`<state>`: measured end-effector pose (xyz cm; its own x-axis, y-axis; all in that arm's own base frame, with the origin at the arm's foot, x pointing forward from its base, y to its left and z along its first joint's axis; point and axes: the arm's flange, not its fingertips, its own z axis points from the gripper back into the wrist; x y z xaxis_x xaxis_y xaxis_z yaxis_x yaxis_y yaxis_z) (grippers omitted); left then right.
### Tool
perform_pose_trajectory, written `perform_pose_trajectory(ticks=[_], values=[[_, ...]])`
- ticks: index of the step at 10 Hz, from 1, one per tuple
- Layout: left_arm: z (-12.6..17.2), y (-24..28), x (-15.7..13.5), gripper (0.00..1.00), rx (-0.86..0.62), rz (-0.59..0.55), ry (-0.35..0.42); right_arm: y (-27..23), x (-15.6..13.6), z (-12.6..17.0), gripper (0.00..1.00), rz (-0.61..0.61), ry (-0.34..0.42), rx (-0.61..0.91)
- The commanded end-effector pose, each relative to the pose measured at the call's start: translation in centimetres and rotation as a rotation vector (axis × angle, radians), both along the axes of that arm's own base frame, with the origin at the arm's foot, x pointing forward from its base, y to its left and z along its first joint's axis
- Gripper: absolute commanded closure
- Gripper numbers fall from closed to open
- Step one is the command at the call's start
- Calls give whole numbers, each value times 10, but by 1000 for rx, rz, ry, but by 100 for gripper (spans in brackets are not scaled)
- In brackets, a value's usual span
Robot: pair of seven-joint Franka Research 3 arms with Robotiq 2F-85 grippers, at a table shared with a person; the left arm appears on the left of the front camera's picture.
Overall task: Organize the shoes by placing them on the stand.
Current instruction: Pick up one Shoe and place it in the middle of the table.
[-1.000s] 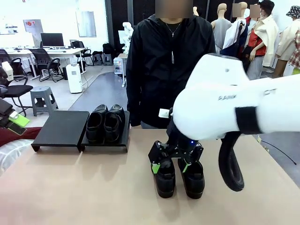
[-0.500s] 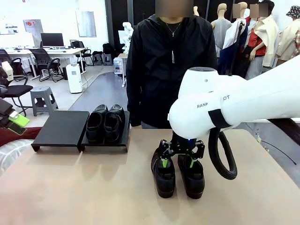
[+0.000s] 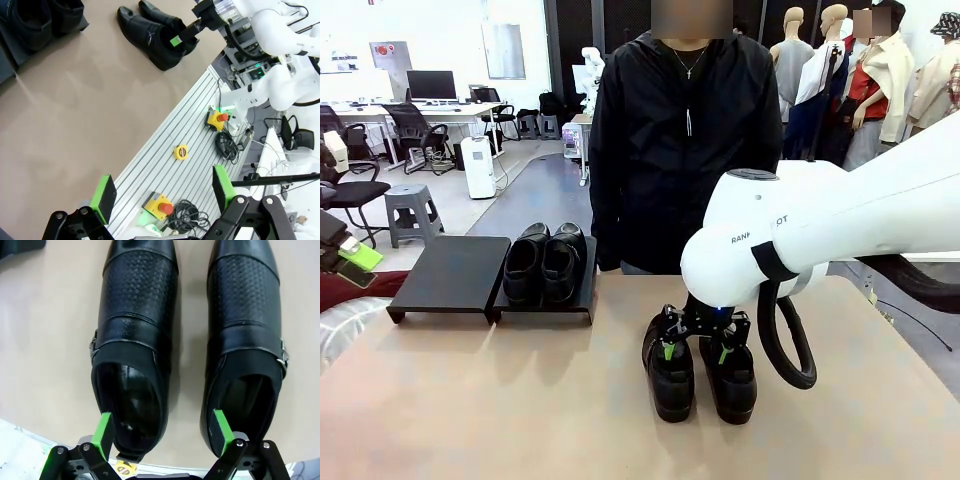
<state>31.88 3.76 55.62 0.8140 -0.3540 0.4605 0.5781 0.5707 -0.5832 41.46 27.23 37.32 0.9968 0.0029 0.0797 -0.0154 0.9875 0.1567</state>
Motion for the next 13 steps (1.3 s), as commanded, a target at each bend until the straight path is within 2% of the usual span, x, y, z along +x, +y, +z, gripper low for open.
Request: perform_pose_trajectory(ticks=[1, 3, 5, 8, 10, 11, 12, 13], values=[[1, 1, 0, 0, -22, -17, -17, 10, -2, 10, 0, -1, -32, -10], [1, 1, 0, 0, -22, -17, -17, 18, -1, 14, 0, 24, -32, -29], [1, 1, 0, 0, -22, -17, -17, 23, 8, 6, 0, 38, -16, -13], [1, 1, 0, 0, -22, -17, -17, 22, 13, 1, 0, 6, -52, 5], [1, 1, 0, 0, -22, -17, -17, 22, 15, -3, 0, -6, -32, 14], [1, 1, 0, 0, -22, -17, -17, 19, 17, -8, 60, -10, -12, 22], [1, 1, 0, 0, -22, -17, -17, 18, 18, -10, 100, -19, -6, 18], [1, 1, 0, 0, -22, -17, -17, 16, 19, -11, 100, -18, -11, 24]])
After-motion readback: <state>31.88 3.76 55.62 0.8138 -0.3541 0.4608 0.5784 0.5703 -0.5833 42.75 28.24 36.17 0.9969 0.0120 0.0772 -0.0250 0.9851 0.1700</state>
